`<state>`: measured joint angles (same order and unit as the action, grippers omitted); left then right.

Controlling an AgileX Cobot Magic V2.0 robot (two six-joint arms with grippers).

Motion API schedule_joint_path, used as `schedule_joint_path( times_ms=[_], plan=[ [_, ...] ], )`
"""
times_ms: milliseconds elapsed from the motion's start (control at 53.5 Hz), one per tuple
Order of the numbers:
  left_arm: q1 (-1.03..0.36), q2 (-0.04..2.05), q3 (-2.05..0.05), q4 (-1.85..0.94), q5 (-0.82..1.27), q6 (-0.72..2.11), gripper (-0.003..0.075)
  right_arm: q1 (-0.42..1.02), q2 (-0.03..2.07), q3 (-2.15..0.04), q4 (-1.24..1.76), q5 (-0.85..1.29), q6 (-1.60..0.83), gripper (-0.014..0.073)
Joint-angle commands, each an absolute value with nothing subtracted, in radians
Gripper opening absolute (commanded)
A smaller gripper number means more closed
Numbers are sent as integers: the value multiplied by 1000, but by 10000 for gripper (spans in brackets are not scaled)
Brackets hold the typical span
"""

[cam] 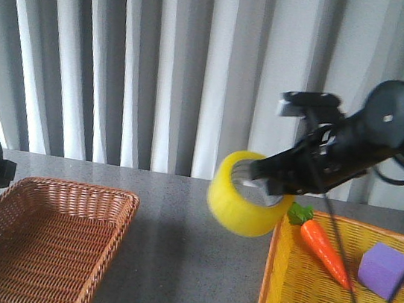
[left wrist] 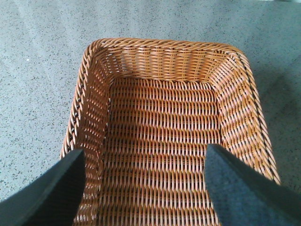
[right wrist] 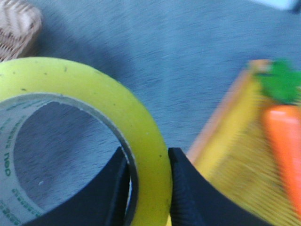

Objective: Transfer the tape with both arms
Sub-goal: 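Carry the tape roll toward the table center and set it down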

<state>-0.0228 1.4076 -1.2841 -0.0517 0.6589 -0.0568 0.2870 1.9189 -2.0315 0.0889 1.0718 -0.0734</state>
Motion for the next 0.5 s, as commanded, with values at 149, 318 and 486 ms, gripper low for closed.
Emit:
schedule_joint_path(
  times_ms=[149,318,486],
  plan=[
    [-22,1379,-1322,-53,612,-58,520,424,2014,-2070,-48,1035,0,62],
    [-22,1379,-1322,-53,612,-58,520,433,2085,-2070,-29,1069,0,66],
    [-22,1379,-1322,-53,611,-58,520,433,2126,-2070,-30,1074,0,80]
  ],
)
